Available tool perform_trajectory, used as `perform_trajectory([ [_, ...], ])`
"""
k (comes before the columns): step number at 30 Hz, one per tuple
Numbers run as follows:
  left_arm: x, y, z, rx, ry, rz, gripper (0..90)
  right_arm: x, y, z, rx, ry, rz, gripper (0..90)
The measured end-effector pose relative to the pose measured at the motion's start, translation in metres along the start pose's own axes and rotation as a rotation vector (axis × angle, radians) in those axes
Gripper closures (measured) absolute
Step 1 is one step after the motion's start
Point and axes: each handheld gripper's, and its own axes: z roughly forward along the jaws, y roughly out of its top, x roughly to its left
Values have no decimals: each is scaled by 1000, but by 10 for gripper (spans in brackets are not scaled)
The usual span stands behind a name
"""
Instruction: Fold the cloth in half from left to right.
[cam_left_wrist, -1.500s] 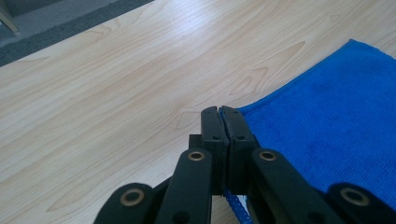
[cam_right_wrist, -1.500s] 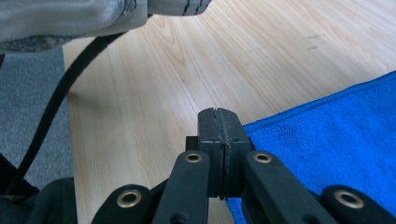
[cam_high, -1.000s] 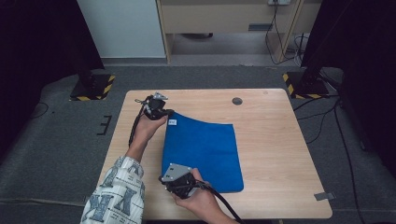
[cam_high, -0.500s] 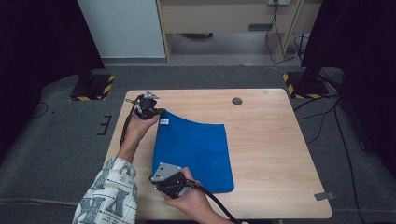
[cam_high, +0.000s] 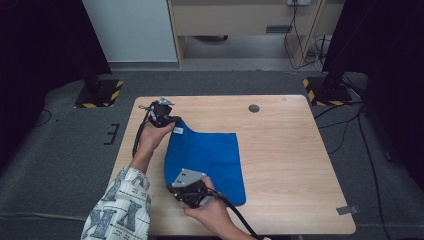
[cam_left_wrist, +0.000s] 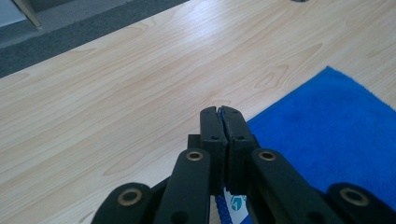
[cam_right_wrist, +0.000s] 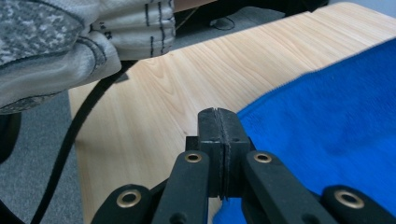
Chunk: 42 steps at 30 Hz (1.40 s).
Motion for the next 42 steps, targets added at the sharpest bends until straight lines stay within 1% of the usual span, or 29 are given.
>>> perform_trajectory([
  [2,-4,2,6,-3,1,-1,882,-7,-5,-8,1,-14,14,897],
  [6,-12,6,16,-11,-5,-11,877,-15,-12,-17,5,-29,27,897],
  [7,-14,6,19,-15,-7,-18,875,-17,-14,-20,8,-35,25,897],
  [9,-16,8,24,-19,-9,-29,875,-19,-19,-23,19,-50,6,897],
  [10,-18,9,25,-21,-11,-34,875,-20,-21,-25,22,-51,8,897],
  [12,-22,11,28,-27,-14,-35,876,-22,-25,-29,27,-56,2,897],
  [14,-25,14,30,-26,-18,-26,877,-22,-29,-33,29,-58,3,897],
  [18,-32,18,32,-36,-29,-25,879,-22,-34,-40,33,-60,-5,897],
  [20,-36,20,32,-37,-32,-22,879,-22,-35,-43,35,-66,-18,898],
  [21,-38,20,32,-33,-35,-19,880,-22,-36,-44,37,-74,-32,898],
  [23,-43,22,33,-27,-32,0,880,-22,-37,-47,38,-77,-34,898],
  [28,-51,26,35,-33,-39,12,879,-21,-39,-54,35,-81,-52,897],
  [33,-55,26,43,-38,-61,-8,879,-20,-45,-58,52,-77,-49,898],
  [42,-62,27,58,-27,-77,-28,877,-24,-55,-64,71,-85,-45,898],
])
